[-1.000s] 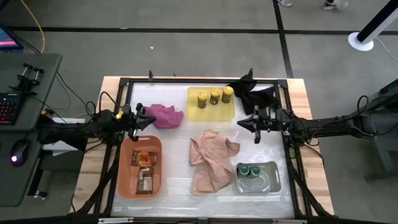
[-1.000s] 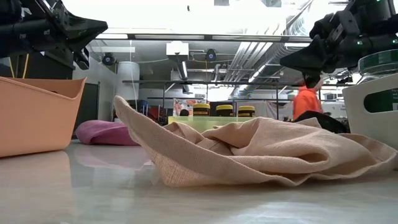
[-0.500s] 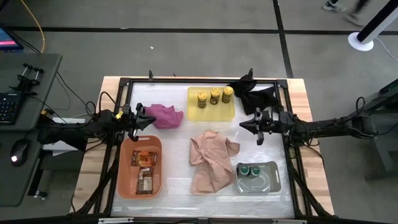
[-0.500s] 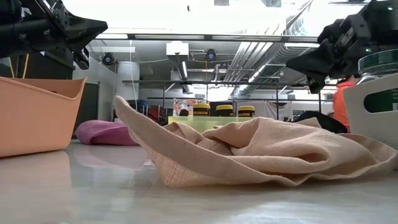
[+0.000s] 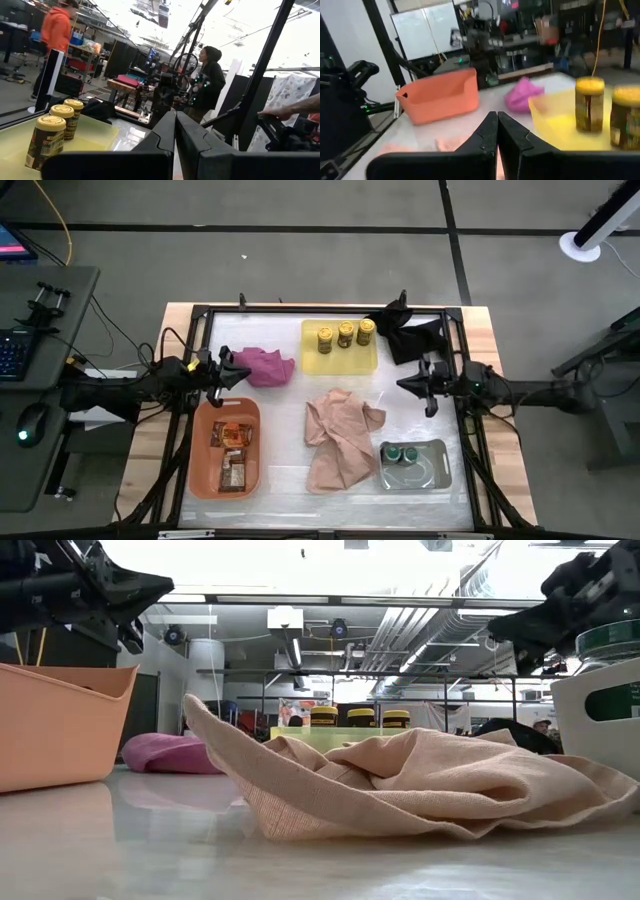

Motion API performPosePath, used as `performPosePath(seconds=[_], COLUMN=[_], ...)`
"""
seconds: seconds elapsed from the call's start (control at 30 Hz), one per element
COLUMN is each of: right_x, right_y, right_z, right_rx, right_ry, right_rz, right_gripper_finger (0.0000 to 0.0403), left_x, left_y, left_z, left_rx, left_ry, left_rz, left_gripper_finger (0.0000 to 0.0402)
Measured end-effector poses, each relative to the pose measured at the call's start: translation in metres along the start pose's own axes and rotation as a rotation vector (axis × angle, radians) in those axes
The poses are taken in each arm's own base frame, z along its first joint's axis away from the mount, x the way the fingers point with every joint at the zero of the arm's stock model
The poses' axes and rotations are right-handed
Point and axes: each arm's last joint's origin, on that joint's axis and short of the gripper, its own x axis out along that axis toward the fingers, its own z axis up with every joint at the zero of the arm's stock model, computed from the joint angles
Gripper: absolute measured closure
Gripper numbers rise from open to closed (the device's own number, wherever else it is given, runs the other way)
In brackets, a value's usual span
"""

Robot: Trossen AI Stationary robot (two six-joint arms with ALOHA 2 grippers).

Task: Sort spices by type
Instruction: Return to Home Position

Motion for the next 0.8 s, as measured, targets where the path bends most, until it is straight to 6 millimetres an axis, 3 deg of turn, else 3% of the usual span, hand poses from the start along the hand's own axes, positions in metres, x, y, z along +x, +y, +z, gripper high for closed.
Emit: performPosePath(seconds=[0.17, 0.5, 0.8], right_x=[-0.009, -0.018, -0.017], right_y=[0.001, 0.003, 0.004], right_z=[-0.007, -0.003, -0.005], right_rx=[0.008, -0.26, -0.266], right_ry=[0.06, 0.002, 0.02], right_rz=[0.002, 0.01, 0.019], right_gripper_finger=[0.0403, 0.0403, 0.0403], left_x=[0.0, 0.0, 0.0], left_y=[0.0, 0.0, 0.0], left_z=[-0.001, -0.001, -0.001], left_rx=[0.0, 0.0, -0.001], left_ry=[0.012, 0.014, 0.014], left_rz=[0.005, 0.006, 0.006], left_gripper_finger=[0.0401, 0.0401, 0.0401])
